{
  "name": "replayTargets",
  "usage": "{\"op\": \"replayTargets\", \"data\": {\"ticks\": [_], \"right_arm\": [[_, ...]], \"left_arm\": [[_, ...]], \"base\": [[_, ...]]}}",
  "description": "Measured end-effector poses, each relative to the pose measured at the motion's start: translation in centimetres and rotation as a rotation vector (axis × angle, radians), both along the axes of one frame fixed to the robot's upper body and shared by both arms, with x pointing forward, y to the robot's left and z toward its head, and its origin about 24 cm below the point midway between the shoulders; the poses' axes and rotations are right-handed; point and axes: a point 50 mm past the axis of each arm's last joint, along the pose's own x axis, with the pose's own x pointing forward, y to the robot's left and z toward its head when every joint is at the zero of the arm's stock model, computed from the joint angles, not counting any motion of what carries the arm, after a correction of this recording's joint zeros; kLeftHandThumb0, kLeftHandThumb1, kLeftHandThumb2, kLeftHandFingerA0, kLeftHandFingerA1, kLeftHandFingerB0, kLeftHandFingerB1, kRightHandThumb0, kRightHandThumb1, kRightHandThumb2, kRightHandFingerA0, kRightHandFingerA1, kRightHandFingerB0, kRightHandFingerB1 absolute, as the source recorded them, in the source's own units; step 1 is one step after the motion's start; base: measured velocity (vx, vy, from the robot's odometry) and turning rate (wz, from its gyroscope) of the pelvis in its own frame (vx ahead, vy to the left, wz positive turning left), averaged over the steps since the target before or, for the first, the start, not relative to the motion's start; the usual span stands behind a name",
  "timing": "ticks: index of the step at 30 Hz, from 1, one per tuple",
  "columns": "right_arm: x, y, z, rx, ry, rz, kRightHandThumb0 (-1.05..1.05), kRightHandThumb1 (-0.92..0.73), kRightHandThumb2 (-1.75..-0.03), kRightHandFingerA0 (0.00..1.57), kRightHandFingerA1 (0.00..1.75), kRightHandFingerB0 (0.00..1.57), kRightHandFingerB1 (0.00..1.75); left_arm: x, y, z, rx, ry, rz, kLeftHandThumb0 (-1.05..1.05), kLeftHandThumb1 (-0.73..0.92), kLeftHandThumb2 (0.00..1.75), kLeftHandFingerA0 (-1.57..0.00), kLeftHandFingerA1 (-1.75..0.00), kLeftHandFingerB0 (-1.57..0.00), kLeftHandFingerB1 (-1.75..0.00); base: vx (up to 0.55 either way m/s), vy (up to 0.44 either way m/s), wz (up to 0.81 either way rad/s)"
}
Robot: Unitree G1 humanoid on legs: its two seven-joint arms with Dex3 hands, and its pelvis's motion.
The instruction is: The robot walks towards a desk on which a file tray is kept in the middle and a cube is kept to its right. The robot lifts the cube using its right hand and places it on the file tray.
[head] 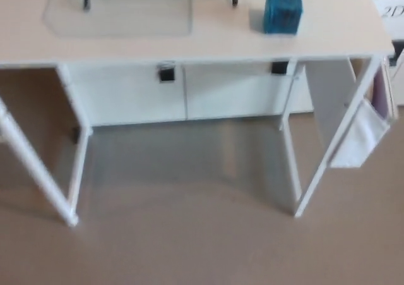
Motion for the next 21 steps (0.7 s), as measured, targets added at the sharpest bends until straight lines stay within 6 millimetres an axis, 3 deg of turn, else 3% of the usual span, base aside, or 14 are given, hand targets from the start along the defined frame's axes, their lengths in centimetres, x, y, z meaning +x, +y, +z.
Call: {"op": "replayTargets", "data": {"ticks": [1, 2, 7, 8, 9, 10, 11, 12, 14, 16, 17, 18, 19, 21], "right_arm": [[0.3, 0.1, -0.1, 0.005, -0.018, -0.004, -0.71, -0.65, -0.60, 0.25, 0.38, 0.00, 0.21], [0.5, 0.1, 0.0, 0.007, -0.030, -0.009, -0.79, -0.54, -0.87, 0.24, 0.53, 0.00, 0.13], [0.7, 0.0, 0.1, 0.007, -0.041, -0.017, -0.76, -0.53, -0.88, 0.28, 0.52, 0.00, 0.20], [0.7, 0.0, 0.1, 0.006, -0.046, -0.021, -0.76, -0.53, -0.88, 0.28, 0.52, 0.00, 0.20], [0.8, 0.0, 0.1, 0.005, -0.051, -0.025, -0.78, -0.53, -0.88, 0.25, 0.51, 0.00, 0.19], [0.9, 0.0, 0.1, 0.005, -0.055, -0.026, -0.77, -0.54, -0.90, 0.25, 0.52, 0.00, 0.19], [0.9, -0.1, 0.2, 0.004, -0.059, -0.028, -0.77, -0.54, -0.90, 0.25, 0.52, 0.00, 0.19], [1.0, -0.1, 0.2, 0.003, -0.061, -0.029, -0.78, -0.54, -0.90, 0.24, 0.51, 0.00, 0.20], [1.4, 0.2, 0.0, 0.012, -0.075, -0.031, -0.82, -0.56, -0.92, 0.26, 0.51, 0.00, 0.18], [1.9, -0.5, 0.7, -0.011, -0.098, -0.031, -0.82, -0.57, -0.92, 0.27, 0.51, 0.00, 0.16], [2.1, -0.6, 0.9, -0.018, -0.108, -0.032, -0.84, -0.55, -0.90, 0.26, 0.51, 0.01, 0.17], [2.2, -0.7, 0.9, -0.019, -0.117, -0.036, -0.84, -0.55, -0.90, 0.26, 0.51, 0.01, 0.17], [2.2, -0.7, 1.0, -0.019, -0.121, -0.040, -0.84, -0.56, -0.91, 0.29, 0.53, 0.00, 0.17], [2.3, -0.8, 1.0, -0.020, -0.126, -0.044, -0.77, -0.54, -0.89, 0.26, 0.52, 0.00, 0.20]], "left_arm": [[0.3, 0.2, 0.2, 0.005, -0.011, 0.001, -0.95, 0.61, 1.26, 0.00, -0.54, 0.00, -0.46], [0.4, 0.3, 0.3, 0.009, -0.017, 0.003, -0.96, 0.65, 1.29, 0.00, -0.54, 0.00, -0.46], [0.8, 0.5, 0.6, 0.003, -0.065, 0.017, -0.92, 0.68, 1.33, 0.00, -0.59, 0.00, -0.51], [0.7, 0.5, 0.7, 0.002, -0.070, 0.017, -0.92, 0.68, 1.33, 0.00, -0.59, 0.00, -0.51], [0.7, 0.5, 0.6, -0.001, -0.072, 0.015, -0.86, 0.75, 1.05, 0.00, -0.41, 0.00, -0.14], [0.6, 0.5, 0.6, -0.003, -0.074, 0.015, -0.91, 0.67, 1.31, 0.00, -0.58, 0.00, -0.51], [0.6, 0.5, 0.6, -0.007, -0.079, 0.019, -0.91, 0.67, 1.31, 0.00, -0.58, 0.00, -0.51], [0.6, 0.5, 0.6, -0.010, -0.082, 0.023, -0.87, 0.74, 1.02, 0.00, -0.34, 0.00, -0.11], [0.6, 0.3, 0.5, -0.022, -0.087, 0.029, -0.82, 0.76, 1.04, 0.00, -0.36, 0.00, -0.06], [1.1, -0.1, 0.3, -0.037, -0.104, 0.023, -0.84, 0.76, 1.06, 0.00, -0.37, 0.00, -0.07], [1.2, -0.2, 0.3, -0.038, -0.109, 0.021, -0.95, 0.69, 1.33, 0.00, -0.59, 0.00, -0.51], [1.2, -0.2, 0.3, -0.038, -0.109, 0.019, -0.95, 0.69, 1.33, 0.00, -0.59, 0.00, -0.51], [1.2, -0.2, 0.3, -0.038, -0.108, 0.018, -0.85, 0.78, 1.05, 0.00, -0.43, 0.00, -0.07], [1.1, -0.2, 0.3, -0.038, -0.106, 0.019, -0.83, 0.79, 1.05, 0.00, -0.39, 0.00, -0.05]], "base": [[0.53, 0.228, -0.43], [0.51, 0.223, -0.44], [0.38, 0.134, -0.07], [0.30, -0.043, 0.12], [0.35, -0.072, 0.16], [0.22, -0.120, 0.24], [0.32, -0.147, 0.34], [0.37, -0.148, 0.39], [0.39, -0.217, 0.51], [0.36, -0.196, 0.54], [0.34, -0.197, 0.19], [0.31, -0.186, 0.21], [0.30, -0.182, 0.19], [0.02, 0.011, -0.04]]}}
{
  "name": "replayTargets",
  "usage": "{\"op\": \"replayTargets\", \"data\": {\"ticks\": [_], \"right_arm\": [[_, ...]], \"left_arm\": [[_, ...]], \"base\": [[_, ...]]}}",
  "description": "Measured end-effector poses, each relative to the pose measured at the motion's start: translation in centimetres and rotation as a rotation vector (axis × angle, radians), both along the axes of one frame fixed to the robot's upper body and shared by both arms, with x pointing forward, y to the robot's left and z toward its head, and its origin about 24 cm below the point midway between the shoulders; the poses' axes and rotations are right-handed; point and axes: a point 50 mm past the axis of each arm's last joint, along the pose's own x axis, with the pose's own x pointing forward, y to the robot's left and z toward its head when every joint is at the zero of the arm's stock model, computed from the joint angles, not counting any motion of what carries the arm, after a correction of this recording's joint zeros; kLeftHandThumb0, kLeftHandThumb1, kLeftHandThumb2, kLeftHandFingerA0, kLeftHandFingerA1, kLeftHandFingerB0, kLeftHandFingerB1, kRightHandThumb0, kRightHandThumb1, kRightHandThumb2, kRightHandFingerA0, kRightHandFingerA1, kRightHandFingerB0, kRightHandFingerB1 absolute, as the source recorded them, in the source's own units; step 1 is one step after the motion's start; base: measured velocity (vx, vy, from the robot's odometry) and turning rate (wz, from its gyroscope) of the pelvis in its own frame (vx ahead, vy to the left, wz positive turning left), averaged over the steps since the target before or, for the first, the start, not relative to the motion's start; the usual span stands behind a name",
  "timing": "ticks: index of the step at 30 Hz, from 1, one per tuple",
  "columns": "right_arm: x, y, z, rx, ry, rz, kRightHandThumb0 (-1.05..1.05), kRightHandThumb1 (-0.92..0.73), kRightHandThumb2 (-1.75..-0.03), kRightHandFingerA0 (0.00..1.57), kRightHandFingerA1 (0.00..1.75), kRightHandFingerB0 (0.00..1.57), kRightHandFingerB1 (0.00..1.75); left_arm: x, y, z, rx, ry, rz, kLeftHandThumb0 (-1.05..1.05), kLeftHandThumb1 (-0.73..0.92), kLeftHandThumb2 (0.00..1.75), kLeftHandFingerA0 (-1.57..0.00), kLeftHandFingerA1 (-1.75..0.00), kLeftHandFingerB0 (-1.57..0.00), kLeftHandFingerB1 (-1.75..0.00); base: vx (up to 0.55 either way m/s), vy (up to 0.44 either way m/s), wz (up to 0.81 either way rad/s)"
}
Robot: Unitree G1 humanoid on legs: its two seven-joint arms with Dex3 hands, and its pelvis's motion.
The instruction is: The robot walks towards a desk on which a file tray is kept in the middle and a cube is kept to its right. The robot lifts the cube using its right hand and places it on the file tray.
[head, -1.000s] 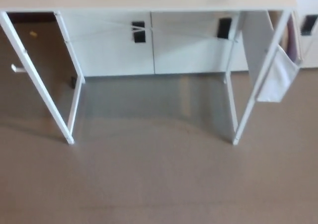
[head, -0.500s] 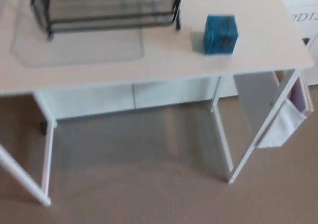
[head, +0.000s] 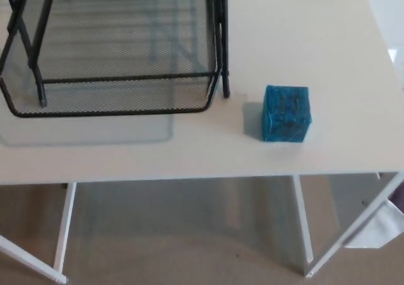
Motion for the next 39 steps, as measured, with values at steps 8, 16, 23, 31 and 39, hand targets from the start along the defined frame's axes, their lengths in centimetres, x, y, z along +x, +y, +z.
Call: {"op": "replayTargets", "data": {"ticks": [8, 16, 23, 31, 39], "right_arm": [[-0.4, 0.0, -0.1, 0.001, 0.016, -0.005, -0.75, -0.56, -0.90, 0.23, 0.51, 0.00, 0.20], [-0.8, 0.0, -0.2, 0.002, 0.037, -0.017, -0.82, -0.54, -0.90, 0.24, 0.49, 0.00, 0.19], [-0.1, -0.4, 0.3, -0.007, -0.019, -0.044, -0.87, -0.58, -0.95, 0.12, 0.41, 0.00, 0.14], [5.3, -3.2, 4.9, -0.080, -0.314, -0.104, -0.88, -0.59, -0.92, 0.08, 0.41, 0.00, 0.10], [10.5, -3.7, 8.9, -0.135, -0.515, -0.015, -0.95, -0.53, -0.98, 0.00, 0.34, 0.00, 0.49]], "left_arm": [[0.6, 0.0, 0.1, 0.003, -0.017, 0.004, -0.86, 0.78, 1.05, 0.00, -0.34, 0.00, -0.09], [0.0, 0.3, 0.2, 0.012, -0.009, 0.016, -0.87, 0.77, 1.05, 0.00, -0.33, 0.00, -0.08], [-0.2, 0.3, 0.1, 0.016, -0.007, 0.024, -0.90, 0.68, 1.31, 0.00, -0.60, 0.00, -0.50], [-0.5, 0.4, 0.2, 0.014, -0.024, 0.054, -0.95, 0.71, 1.38, 0.00, -0.64, 0.00, -0.51], [-0.1, 0.8, 0.6, 0.019, -0.093, 0.118, -1.01, 0.85, 1.11, 0.00, -0.77, 0.00, -0.41]], "base": [[-0.01, 0.148, 0.03], [0.01, 0.104, 0.02], [0.02, -0.043, 0.05], [0.00, 0.000, 0.00], [0.00, 0.000, 0.00]]}}
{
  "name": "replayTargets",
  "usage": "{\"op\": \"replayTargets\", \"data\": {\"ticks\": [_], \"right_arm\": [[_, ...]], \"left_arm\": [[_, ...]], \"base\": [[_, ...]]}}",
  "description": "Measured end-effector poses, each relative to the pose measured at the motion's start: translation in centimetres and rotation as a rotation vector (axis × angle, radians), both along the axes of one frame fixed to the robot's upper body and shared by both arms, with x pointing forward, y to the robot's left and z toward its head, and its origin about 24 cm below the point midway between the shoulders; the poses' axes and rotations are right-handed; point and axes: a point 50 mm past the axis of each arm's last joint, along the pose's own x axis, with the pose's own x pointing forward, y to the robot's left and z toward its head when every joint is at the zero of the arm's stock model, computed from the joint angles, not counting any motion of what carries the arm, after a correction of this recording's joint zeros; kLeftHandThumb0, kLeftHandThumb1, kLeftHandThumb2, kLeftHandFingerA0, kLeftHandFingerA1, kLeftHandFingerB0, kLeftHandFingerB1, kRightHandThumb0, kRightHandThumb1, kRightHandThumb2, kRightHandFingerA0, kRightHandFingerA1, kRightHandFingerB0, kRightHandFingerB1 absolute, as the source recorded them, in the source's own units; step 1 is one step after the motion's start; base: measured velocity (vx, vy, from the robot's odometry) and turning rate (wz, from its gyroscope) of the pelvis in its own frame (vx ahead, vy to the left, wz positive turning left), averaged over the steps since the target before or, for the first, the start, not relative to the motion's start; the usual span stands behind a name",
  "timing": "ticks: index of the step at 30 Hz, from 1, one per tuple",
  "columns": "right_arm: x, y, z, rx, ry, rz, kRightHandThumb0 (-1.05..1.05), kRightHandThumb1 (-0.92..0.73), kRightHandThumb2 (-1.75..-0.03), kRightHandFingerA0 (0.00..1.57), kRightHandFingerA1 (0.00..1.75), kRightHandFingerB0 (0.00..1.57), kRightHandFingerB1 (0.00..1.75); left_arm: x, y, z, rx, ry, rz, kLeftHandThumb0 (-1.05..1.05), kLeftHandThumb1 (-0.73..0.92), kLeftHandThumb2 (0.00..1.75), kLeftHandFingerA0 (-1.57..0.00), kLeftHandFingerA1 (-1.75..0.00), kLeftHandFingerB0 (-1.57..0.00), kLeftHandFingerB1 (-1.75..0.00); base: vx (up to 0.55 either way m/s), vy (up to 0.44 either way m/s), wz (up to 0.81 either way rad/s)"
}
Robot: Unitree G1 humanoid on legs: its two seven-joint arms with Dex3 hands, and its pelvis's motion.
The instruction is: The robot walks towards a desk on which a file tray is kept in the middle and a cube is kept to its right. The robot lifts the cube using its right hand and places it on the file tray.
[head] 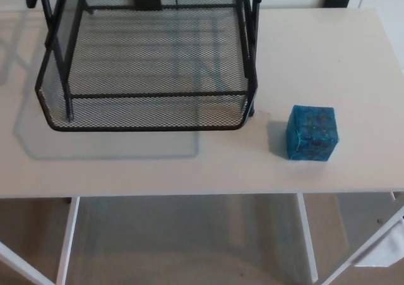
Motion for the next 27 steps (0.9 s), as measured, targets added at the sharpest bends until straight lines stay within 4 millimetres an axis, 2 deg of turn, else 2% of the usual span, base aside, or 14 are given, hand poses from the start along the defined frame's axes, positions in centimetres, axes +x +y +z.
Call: {"op": "replayTargets", "data": {"ticks": [1, 2, 3, 4, 5, 6, 7, 8, 10, 11, 14, 18, 21, 27], "right_arm": [[1.6, 0.1, 1.3, -0.016, -0.064, 0.023, -1.05, -0.73, -0.66, 0.00, 0.98, 0.00, 0.75], [2.8, 0.1, 2.4, -0.037, -0.103, 0.053, -0.91, 0.03, -0.89, 0.18, 0.89, 0.26, 0.90], [4.2, 0.3, 3.8, -0.065, -0.144, 0.093, -0.85, 0.03, -0.88, 0.22, 0.89, 0.28, 0.89], [5.6, 0.5, 5.4, -0.094, -0.187, 0.139, -0.91, 0.03, -0.89, 0.00, 0.80, 0.10, 0.83], [6.9, 0.9, 7.0, -0.126, -0.230, 0.188, -1.05, -0.72, -0.67, 0.00, 1.03, 0.00, 0.63], [8.0, 1.4, 8.3, -0.154, -0.265, 0.231, -1.05, -0.72, -0.67, 0.00, 1.03, 0.00, 0.63], [8.7, 1.7, 9.2, -0.173, -0.291, 0.261, -1.05, -0.65, -0.65, 0.00, 0.91, 0.00, 0.46], [9.5, 2.3, 10.3, -0.195, -0.321, 0.300, -1.03, -0.64, -0.69, 0.00, 0.62, 0.00, 0.14], [10.3, 3.1, 11.4, -0.225, -0.350, 0.351, -1.01, -0.59, -0.73, 0.00, 0.48, 0.00, 0.11], [10.6, 3.4, 11.9, -0.236, -0.360, 0.372, -1.00, -0.56, -0.96, 0.06, 0.14, 0.00, 0.06], [11.7, 4.9, 13.5, -0.279, -0.393, 0.452, -0.82, -0.47, -0.89, 0.00, 0.20, 0.00, 0.11], [13.1, 7.4, 15.0, -0.329, -0.403, 0.574, -0.87, -0.51, -0.87, 0.00, 0.10, 0.00, 0.03], [14.3, 9.9, 15.8, -0.363, -0.397, 0.686, -0.87, -0.50, -0.86, 0.00, 0.11, 0.00, 0.04], [16.8, 16.6, 15.4, -0.413, -0.308, 0.954, -0.81, -0.48, -0.91, 0.00, 0.19, 0.00, 0.14]], "left_arm": [[0.3, 0.1, 0.1, 0.007, -0.015, -0.002, -0.99, 0.81, 1.12, 0.00, -0.75, 0.00, -0.43], [0.4, 0.1, 0.2, 0.010, -0.020, -0.001, -1.01, 0.73, 1.41, -0.02, -0.70, 0.00, -0.54], [0.5, 0.1, 0.2, 0.012, -0.023, 0.000, -1.00, 0.72, 1.41, -0.01, -0.70, -0.01, -0.55], [0.6, 0.1, 0.2, 0.013, -0.024, -0.001, -0.90, 0.72, 1.40, 0.00, -0.68, 0.00, -0.55], [0.7, 0.1, 0.2, 0.013, -0.027, -0.003, -0.89, 0.71, 1.39, -0.01, -0.67, 0.00, -0.54], [0.8, 0.0, 0.2, 0.014, -0.028, -0.005, -0.89, 0.71, 1.39, -0.01, -0.67, 0.00, -0.54], [0.9, 0.0, 0.2, 0.014, -0.028, -0.006, -0.92, 0.69, 1.38, -0.03, -0.68, 0.00, -0.55], [1.0, 0.0, 0.2, 0.012, -0.028, -0.009, -0.93, 0.69, 1.39, -0.03, -0.70, 0.00, -0.57], [1.0, -0.1, 0.2, 0.011, -0.026, -0.010, -0.93, 0.69, 1.39, -0.02, -0.70, 0.00, -0.57], [0.9, -0.1, 0.1, 0.011, -0.024, -0.011, -0.94, 0.67, 1.37, -0.02, -0.70, 0.00, -0.56], [0.9, -0.1, 0.1, 0.010, -0.022, -0.012, -0.92, 0.66, 1.33, -0.05, -0.70, 0.00, -0.55], [0.9, -0.2, 0.1, 0.009, -0.018, -0.019, -0.90, 0.66, 1.32, -0.05, -0.68, 0.00, -0.54], [1.0, -0.3, 0.0, 0.008, -0.016, -0.024, -0.95, 0.74, 1.18, -0.11, -0.76, 0.00, -0.49], [0.9, -0.5, -0.2, 0.004, -0.003, -0.032, -0.90, 0.78, 1.10, -0.02, -0.76, 0.00, -0.48]], "base": [[0.00, 0.000, 0.00], [0.01, -0.001, -0.06], [0.00, 0.000, 0.00], [0.00, 0.000, 0.00], [0.00, 0.000, 0.00], [0.00, 0.000, 0.00], [0.00, 0.000, 0.00], [0.00, 0.000, 0.00], [0.03, -0.018, 0.11], [0.03, -0.019, 0.08], [0.00, 0.000, 0.00], [0.00, 0.000, 0.00], [0.00, 0.000, 0.00], [0.00, 0.000, 0.00]]}}
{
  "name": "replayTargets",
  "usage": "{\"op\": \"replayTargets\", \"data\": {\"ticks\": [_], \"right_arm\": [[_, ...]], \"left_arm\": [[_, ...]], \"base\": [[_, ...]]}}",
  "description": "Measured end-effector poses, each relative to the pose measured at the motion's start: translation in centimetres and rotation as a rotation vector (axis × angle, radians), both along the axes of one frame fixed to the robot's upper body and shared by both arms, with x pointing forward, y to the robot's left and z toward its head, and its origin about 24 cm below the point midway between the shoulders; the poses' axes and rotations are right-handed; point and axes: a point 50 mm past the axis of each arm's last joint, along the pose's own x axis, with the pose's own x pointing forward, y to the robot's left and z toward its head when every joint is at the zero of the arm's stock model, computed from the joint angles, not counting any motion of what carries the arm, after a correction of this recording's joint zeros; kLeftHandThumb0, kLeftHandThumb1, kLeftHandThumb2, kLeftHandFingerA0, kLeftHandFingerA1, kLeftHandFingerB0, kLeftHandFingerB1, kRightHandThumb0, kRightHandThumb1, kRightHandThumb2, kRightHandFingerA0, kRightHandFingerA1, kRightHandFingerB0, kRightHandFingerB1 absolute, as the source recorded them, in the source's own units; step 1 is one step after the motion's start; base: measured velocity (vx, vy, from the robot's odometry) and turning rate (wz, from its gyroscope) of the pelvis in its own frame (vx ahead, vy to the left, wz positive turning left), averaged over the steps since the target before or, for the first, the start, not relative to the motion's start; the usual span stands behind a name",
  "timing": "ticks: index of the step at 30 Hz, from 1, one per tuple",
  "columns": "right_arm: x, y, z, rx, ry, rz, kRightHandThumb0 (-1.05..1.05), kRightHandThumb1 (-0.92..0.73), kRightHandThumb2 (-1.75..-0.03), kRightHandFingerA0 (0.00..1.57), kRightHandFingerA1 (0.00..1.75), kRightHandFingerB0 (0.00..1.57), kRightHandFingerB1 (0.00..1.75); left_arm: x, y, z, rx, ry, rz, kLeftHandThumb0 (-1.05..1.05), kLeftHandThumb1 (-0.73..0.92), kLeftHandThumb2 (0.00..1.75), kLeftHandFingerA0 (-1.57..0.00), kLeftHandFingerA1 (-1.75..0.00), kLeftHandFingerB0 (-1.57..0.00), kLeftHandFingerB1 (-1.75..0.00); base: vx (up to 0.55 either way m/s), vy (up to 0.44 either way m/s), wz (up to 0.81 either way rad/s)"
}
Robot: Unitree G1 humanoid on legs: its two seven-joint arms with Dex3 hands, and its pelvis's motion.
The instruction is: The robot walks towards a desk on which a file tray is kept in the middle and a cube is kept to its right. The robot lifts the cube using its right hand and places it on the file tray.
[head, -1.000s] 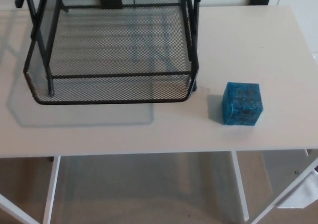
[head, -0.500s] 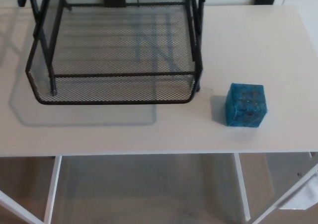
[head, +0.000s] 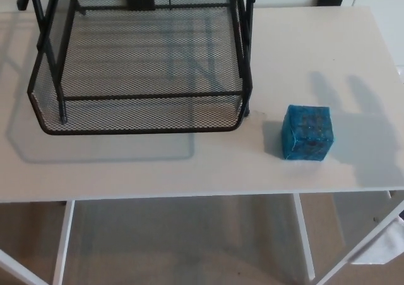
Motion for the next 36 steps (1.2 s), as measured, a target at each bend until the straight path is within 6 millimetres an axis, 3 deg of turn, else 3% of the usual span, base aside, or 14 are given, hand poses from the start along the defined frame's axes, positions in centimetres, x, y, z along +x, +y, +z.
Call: {"op": "replayTargets", "data": {"ticks": [7, 8, 9, 10, 13, 16, 17, 18, 28, 31, 33, 34, 35, 36], "right_arm": [[1.0, 6.1, -2.0, -0.181, 0.128, 0.191, -0.91, -0.53, -0.91, 0.00, 0.07, 0.00, 0.05], [1.0, 6.7, -2.3, -0.205, 0.145, 0.209, -0.80, -0.61, -0.59, 0.00, 0.14, 0.00, 0.18], [1.0, 7.2, -2.5, -0.231, 0.161, 0.225, -0.92, -0.54, -0.89, 0.00, 0.05, 0.00, 0.03], [1.0, 7.7, -2.8, -0.255, 0.178, 0.240, -0.89, -0.52, -0.90, 0.00, 0.10, 0.00, 0.09], [1.0, 9.0, -3.9, -0.330, 0.229, 0.277, -0.85, -0.51, -0.90, 0.00, 0.13, 0.00, 0.14], [1.0, 10.2, -5.0, -0.397, 0.276, 0.305, -0.82, -0.49, -0.90, 0.00, 0.15, 0.00, 0.17], [1.0, 10.6, -5.3, -0.415, 0.286, 0.312, -0.82, -0.50, -0.91, 0.00, 0.18, 0.00, 0.16], [1.0, 10.9, -5.5, -0.436, 0.295, 0.318, -0.82, -0.50, -0.91, 0.00, 0.18, 0.00, 0.17], [1.2, 12.1, -7.4, -0.628, 0.346, 0.326, -0.86, -0.53, -0.92, 0.00, 0.17, 0.03, 0.15], [1.4, 12.2, -7.8, -0.670, 0.341, 0.316, -0.82, -0.51, -0.90, 0.01, 0.27, 0.08, 0.21], [1.6, 12.2, -8.0, -0.697, 0.327, 0.305, -0.75, -0.49, -0.89, 0.01, 0.29, 0.05, 0.27], [1.7, 12.2, -8.0, -0.711, 0.317, 0.301, -0.64, -0.64, -0.59, 0.04, 0.34, 0.08, 0.29], [1.7, 12.2, -8.1, -0.726, 0.304, 0.297, -0.61, -0.63, -0.61, 0.07, 0.29, 0.10, 0.26], [1.7, 12.2, -8.1, -0.739, 0.293, 0.296, -0.59, -0.65, -0.62, 0.07, 0.29, 0.09, 0.26]], "left_arm": [[-0.5, -0.3, -0.4, -0.002, 0.027, -0.014, -0.87, 0.66, 1.29, -0.02, -0.64, 0.00, -0.54], [-0.5, -0.4, -0.4, -0.002, 0.031, -0.017, -0.86, 0.75, 1.13, 0.00, -0.66, 0.00, -0.48], [-0.5, -0.4, -0.4, -0.001, 0.034, -0.019, -0.87, 0.77, 1.11, -0.01, -0.69, 0.00, -0.52], [-0.5, -0.5, -0.5, 0.000, 0.038, -0.023, -0.82, 0.66, 1.29, -0.02, -0.65, 0.00, -0.55], [-0.5, -0.7, -0.6, 0.002, 0.051, -0.038, -0.85, 0.70, 1.36, 0.00, -0.65, -0.10, -0.55], [-0.8, -0.8, -0.8, 0.005, 0.070, -0.052, -0.84, 0.70, 1.21, -0.08, -0.73, 0.00, -0.57], [-0.8, -0.8, -0.8, 0.006, 0.073, -0.055, -0.85, 0.70, 1.34, 0.00, -0.66, -0.10, -0.56], [-0.8, -0.9, -0.8, 0.008, 0.077, -0.059, -0.85, 0.73, 1.21, -0.08, -0.73, 0.00, -0.55], [-0.7, -1.1, -1.0, 0.030, 0.102, -0.078, -0.85, 0.60, 1.26, -0.01, -0.64, -0.09, -0.56], [-0.5, -1.2, -1.1, 0.040, 0.122, -0.089, -0.85, 0.58, 1.23, -0.17, -0.69, -0.03, -0.59], [-0.6, -1.3, -1.2, 0.047, 0.146, -0.107, -0.77, 0.59, 1.22, -0.20, -0.71, -0.05, -0.62], [-0.6, -1.4, -1.3, 0.050, 0.155, -0.115, -0.74, 0.56, 1.21, -0.15, -0.68, -0.06, -0.62], [-0.7, -1.4, -1.3, 0.051, 0.162, -0.121, -0.75, 0.56, 1.21, -0.17, -0.69, -0.08, -0.63], [-0.7, -1.5, -1.4, 0.052, 0.167, -0.126, -0.48, 0.60, 1.27, -0.12, -0.64, 0.00, -0.58]], "base": [[0.00, 0.000, 0.00], [0.00, 0.000, 0.00], [0.00, 0.000, 0.00], [0.00, 0.000, 0.00], [0.00, 0.000, 0.00], [0.00, 0.000, 0.00], [0.00, 0.000, 0.00], [0.00, 0.000, 0.00], [0.00, 0.000, 0.00], [0.00, 0.000, 0.00], [0.00, 0.000, 0.00], [0.00, 0.000, 0.00], [0.00, 0.000, 0.00], [0.00, 0.000, 0.00]]}}
